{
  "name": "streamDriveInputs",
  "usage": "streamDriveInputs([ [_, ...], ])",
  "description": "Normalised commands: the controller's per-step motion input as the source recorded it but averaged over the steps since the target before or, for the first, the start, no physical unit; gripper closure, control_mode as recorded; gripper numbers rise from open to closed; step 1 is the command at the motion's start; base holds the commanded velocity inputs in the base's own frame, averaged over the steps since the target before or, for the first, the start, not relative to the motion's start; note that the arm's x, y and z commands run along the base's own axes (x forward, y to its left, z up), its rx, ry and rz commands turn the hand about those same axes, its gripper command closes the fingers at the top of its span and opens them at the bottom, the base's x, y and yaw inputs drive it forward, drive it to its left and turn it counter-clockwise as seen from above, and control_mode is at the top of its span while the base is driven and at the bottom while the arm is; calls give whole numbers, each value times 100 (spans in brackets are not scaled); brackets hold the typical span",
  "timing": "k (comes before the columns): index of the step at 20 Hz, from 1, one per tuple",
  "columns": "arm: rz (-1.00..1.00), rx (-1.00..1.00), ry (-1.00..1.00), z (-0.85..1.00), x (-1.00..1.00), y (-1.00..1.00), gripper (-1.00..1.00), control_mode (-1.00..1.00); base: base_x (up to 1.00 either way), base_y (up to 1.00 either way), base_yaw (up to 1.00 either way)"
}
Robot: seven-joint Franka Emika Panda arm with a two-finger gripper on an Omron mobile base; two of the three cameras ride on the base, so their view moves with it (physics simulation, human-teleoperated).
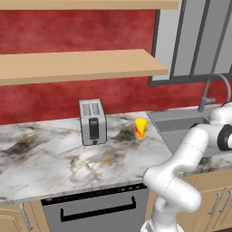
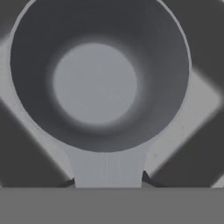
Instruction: Move any existing items from the left basin to the right basin for drying. Then move the cup from the counter to the left basin of the sink for washing.
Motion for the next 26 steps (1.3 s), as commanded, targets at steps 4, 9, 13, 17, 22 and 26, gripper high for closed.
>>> streamDriveInputs([
  [4,-2,0,0,-34,38,-10,100,-100,0,0,0],
  [9,-3,0,2,-25,34,-8,100,-100,0,0,0],
  [13,-1,0,5,-19,31,-14,100,-100,0,0,0],
  [17,0,0,3,-13,19,-18,100,-100,0,0,0],
  [22,0,0,0,-9,1,-17,100,-100,0,0,0],
  [26,0,2,0,-4,0,-17,100,-100,0,0,0],
])
